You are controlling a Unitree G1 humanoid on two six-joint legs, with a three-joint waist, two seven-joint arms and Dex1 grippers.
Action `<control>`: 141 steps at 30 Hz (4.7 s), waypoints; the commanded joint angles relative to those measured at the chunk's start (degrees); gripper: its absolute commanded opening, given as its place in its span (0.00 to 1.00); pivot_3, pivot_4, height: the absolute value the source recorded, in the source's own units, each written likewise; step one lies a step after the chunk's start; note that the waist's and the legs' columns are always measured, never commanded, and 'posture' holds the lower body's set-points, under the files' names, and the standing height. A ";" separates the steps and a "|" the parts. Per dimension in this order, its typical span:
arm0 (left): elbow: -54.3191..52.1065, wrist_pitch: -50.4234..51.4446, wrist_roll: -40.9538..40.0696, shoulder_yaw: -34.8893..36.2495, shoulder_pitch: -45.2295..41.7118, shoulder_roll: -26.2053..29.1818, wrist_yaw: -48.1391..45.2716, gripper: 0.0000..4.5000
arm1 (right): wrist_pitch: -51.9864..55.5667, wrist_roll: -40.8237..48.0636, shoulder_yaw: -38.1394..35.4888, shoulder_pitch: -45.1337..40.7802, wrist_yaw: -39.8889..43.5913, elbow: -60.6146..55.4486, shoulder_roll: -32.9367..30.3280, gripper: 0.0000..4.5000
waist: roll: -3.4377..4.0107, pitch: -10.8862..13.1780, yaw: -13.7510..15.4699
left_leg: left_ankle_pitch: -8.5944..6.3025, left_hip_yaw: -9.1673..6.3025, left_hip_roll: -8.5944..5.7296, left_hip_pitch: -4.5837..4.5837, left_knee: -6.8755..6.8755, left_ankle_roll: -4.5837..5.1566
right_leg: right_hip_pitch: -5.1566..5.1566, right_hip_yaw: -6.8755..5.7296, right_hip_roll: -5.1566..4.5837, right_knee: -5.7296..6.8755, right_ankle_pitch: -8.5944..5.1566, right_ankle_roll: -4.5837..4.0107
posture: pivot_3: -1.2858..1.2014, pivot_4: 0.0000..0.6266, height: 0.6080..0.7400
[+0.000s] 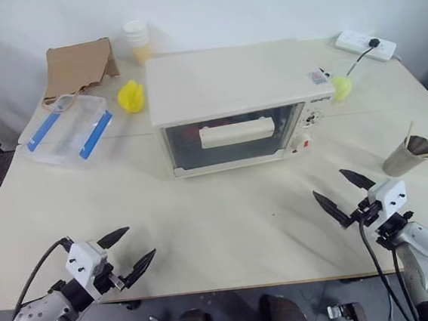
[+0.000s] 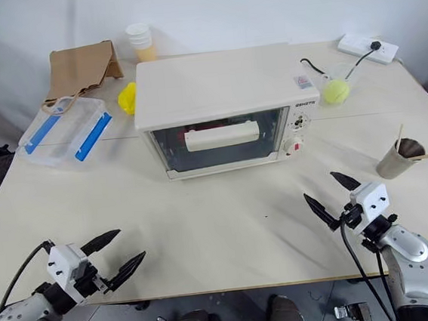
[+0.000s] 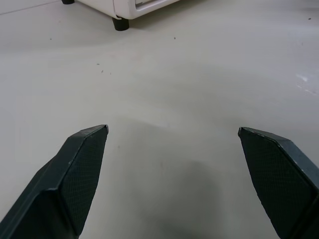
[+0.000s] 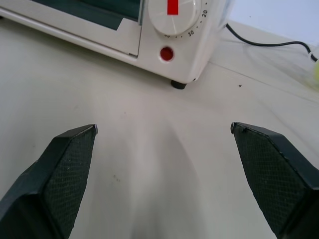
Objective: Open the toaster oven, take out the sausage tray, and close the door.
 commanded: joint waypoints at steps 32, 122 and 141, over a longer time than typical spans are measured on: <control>-2.27 26.25 -28.79 4.01 -23.53 7.62 -7.33 0.99 | 32.23 15.46 13.00 -21.38 4.55 -26.81 0.49 1.00 | 0.21 0.03 -0.04 | -0.26 -0.18 0.00 -0.18 0.52 -0.20 | -0.15 -0.23 0.28 0.46 0.02 -0.03 | 0.52 0.24 1.00; -0.62 5.49 -11.56 -1.60 -22.36 -3.93 -2.54 0.99 | 13.49 -51.67 35.48 -42.39 -28.54 2.54 6.40 1.00 | 0.14 0.07 -1.57 | -0.34 -0.10 0.31 -0.29 0.83 -0.27 | -0.29 -0.01 0.60 0.58 0.12 -0.19 | 0.52 0.24 1.00; -2.36 9.43 -15.25 -3.23 -26.61 -4.54 -0.29 1.00 | 8.83 -57.78 36.74 -44.79 -31.93 2.40 7.12 0.00 | 0.15 0.08 -1.75 | -0.35 -0.10 0.33 -0.34 0.82 -0.30 | -0.32 -0.03 0.65 0.54 0.12 -0.19 | 0.52 0.24 1.00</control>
